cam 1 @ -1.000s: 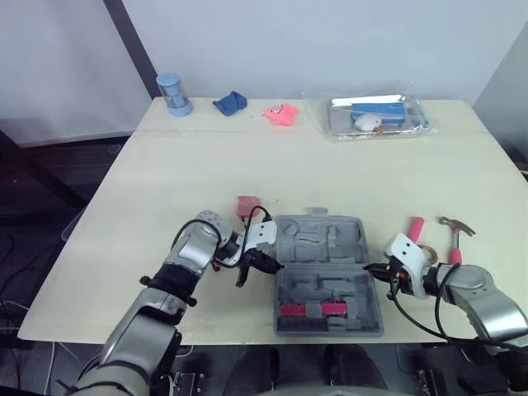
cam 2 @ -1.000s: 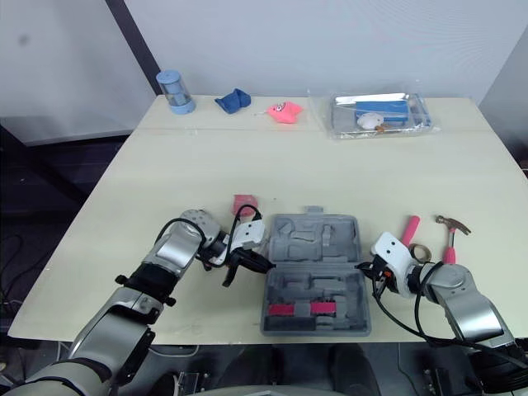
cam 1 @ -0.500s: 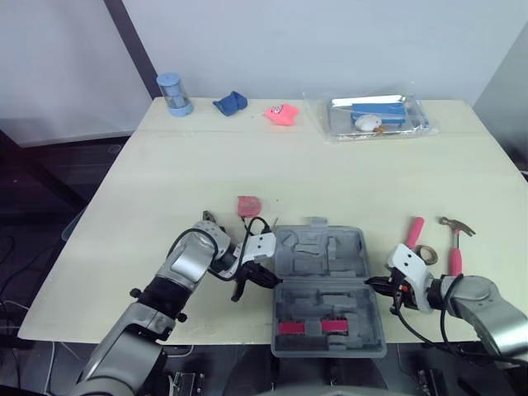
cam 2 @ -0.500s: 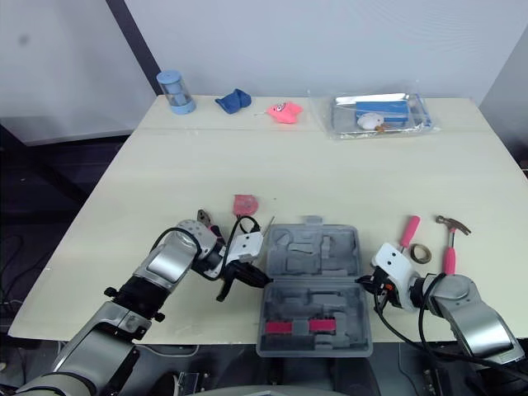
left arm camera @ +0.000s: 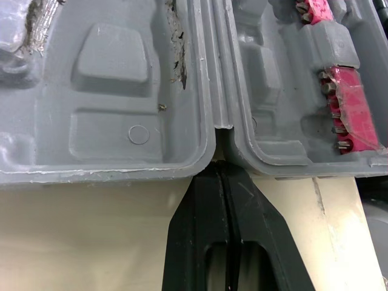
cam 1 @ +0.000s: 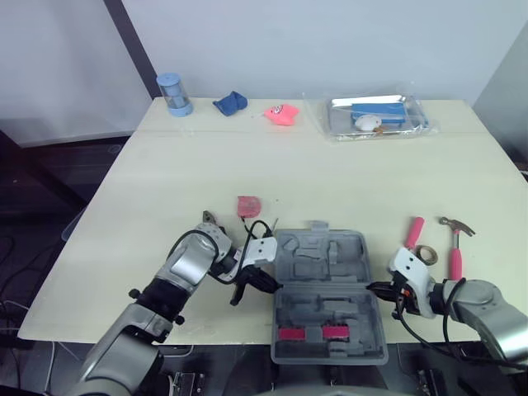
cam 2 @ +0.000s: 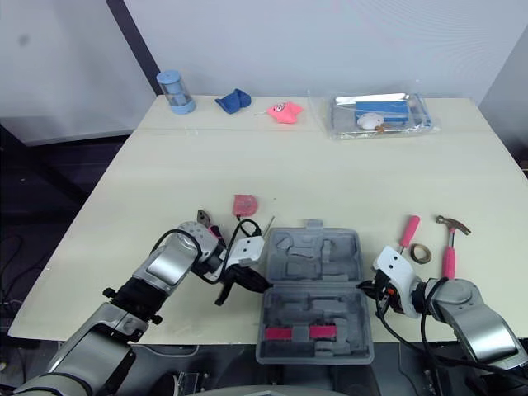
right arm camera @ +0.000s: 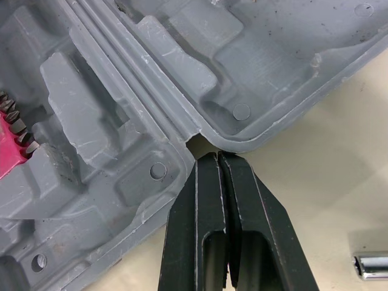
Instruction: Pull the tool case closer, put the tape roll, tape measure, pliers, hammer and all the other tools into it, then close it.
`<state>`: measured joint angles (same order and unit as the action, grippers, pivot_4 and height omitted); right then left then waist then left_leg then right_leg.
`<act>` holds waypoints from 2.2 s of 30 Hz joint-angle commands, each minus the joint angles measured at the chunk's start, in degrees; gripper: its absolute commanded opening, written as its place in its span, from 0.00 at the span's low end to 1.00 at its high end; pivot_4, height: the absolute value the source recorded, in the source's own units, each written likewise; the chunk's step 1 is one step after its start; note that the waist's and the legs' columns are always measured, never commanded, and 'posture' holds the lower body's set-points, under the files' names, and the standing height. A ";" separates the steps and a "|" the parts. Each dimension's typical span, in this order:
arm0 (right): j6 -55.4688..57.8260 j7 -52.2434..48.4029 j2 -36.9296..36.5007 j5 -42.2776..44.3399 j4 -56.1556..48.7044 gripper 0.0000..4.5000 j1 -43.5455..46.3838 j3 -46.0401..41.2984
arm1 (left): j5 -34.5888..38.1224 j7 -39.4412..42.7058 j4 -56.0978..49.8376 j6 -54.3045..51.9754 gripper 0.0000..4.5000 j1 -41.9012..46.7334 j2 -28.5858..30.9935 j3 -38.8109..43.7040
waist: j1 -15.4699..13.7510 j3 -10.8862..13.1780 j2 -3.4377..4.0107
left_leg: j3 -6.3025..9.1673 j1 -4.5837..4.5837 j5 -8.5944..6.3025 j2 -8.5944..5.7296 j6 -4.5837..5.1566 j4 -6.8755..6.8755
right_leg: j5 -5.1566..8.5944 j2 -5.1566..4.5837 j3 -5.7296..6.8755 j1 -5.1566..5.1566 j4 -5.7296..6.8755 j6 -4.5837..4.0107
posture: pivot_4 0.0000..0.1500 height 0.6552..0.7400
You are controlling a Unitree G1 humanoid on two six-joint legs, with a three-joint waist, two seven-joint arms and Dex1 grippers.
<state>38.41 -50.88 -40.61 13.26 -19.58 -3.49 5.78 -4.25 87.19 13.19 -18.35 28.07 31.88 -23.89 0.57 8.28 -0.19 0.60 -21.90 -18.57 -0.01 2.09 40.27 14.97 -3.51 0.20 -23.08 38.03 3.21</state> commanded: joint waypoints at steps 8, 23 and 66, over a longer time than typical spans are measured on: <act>0.27 -0.43 -0.06 1.83 -3.38 0.01 -0.67 0.76 | 2.71 1.23 -3.53 0.37 0.00 -0.34 0.03 -2.13 | -0.02 0.00 0.00 | 0.00 0.00 0.00 0.00 0.01 0.00 | 0.00 0.00 0.00 0.00 0.00 0.00 | 1.00 1.00; 1.07 -0.13 0.86 2.22 -4.31 0.01 -0.73 1.99 | 2.88 1.10 -3.76 1.56 0.00 -0.33 1.58 -2.69 | 0.01 0.00 0.00 | 0.00 0.01 -0.02 0.01 0.04 0.00 | 0.00 0.01 0.00 0.00 0.00 0.00 | 1.00 1.00; 0.50 1.31 0.56 1.37 -3.50 0.01 -0.95 2.28 | 3.50 0.67 -3.21 2.64 0.00 0.00 2.59 -3.47 | -0.02 0.00 0.00 | -0.01 0.02 -0.02 0.05 0.04 0.00 | 0.00 0.05 0.00 0.01 0.00 0.00 | 1.00 1.00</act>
<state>39.74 -49.49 -40.22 13.49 -21.23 -4.16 7.99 -2.20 87.45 11.81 -16.71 27.83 35.52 -26.75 0.55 8.28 -0.19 0.60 -21.88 -18.59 0.04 2.13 40.27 14.97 -3.46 0.20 -23.07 38.02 3.21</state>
